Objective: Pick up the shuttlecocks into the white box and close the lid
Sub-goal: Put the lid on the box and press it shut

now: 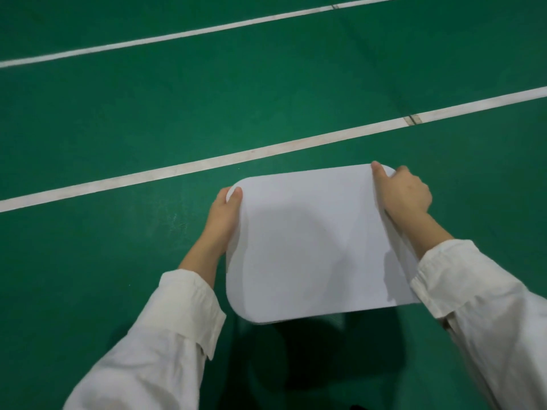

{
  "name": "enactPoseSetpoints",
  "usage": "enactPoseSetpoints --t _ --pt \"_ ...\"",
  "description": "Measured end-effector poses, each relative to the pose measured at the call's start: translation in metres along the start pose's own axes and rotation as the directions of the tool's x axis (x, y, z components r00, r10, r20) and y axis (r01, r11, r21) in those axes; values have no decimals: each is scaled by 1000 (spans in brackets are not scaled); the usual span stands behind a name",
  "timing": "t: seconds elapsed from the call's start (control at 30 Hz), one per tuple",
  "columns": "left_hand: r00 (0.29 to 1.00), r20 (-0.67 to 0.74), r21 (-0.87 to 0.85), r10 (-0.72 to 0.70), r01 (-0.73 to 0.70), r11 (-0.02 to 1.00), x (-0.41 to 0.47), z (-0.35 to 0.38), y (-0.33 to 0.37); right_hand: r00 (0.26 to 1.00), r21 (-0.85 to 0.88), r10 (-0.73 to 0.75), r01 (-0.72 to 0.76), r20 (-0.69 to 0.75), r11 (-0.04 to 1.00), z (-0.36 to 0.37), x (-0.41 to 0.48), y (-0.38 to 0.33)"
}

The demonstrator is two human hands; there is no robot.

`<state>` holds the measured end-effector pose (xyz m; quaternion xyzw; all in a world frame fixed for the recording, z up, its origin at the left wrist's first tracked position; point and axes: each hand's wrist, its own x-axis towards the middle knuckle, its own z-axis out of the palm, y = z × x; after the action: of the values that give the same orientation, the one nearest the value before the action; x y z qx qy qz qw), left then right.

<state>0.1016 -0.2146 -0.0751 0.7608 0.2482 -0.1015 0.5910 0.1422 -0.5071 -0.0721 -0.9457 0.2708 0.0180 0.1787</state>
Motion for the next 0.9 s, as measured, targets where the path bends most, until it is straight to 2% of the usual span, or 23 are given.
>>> enactPoseSetpoints --t 0.07,0.2,0.27,0.33,0.4,0.47,0.5,0.6,0.73,0.8,0.83,0.87,0.9 --pt "1000 -2 -38 -4 4 999 -2 1 -3 1000 -14 1 -1 1 1000 1 -1 -1" --pt "994 59 -150 -91 99 984 6 -6 -3 997 21 34 -35 63 999 -1 2 -7" --pt "996 47 -88 -73 77 993 9 -5 -3 997 55 43 -46 66 997 -1 2 -8" --pt "1000 -19 18 6 -5 1000 3 2 -4 998 111 24 -31 61 993 1 0 -6" --pt "991 -94 70 98 -92 993 -6 8 -6 993 282 32 -64 114 957 -2 0 -2" --pt "981 -107 50 161 -156 986 -10 9 -10 967 528 29 -163 252 833 -7 10 5" --pt "981 -101 27 168 -167 986 -9 9 -10 943 584 41 -238 330 776 -11 16 9" --pt "990 -98 -22 106 -108 994 -4 7 -8 874 562 101 -390 475 730 -7 36 24" --pt "994 -95 131 55 -42 991 8 8 2 850 499 153 -432 505 751 -18 34 8" --pt "995 -96 227 10 12 974 14 7 12 892 496 152 -370 425 785 -21 29 -1" --pt "995 -100 251 -2 27 968 15 8 15 937 483 123 -277 326 831 -20 20 -7" --pt "995 -102 274 3 25 961 14 10 15 978 393 59 -135 199 910 -14 10 -10" --pt "993 -110 296 34 0 955 12 13 12 997 220 -51 36 62 975 -7 -3 -12"
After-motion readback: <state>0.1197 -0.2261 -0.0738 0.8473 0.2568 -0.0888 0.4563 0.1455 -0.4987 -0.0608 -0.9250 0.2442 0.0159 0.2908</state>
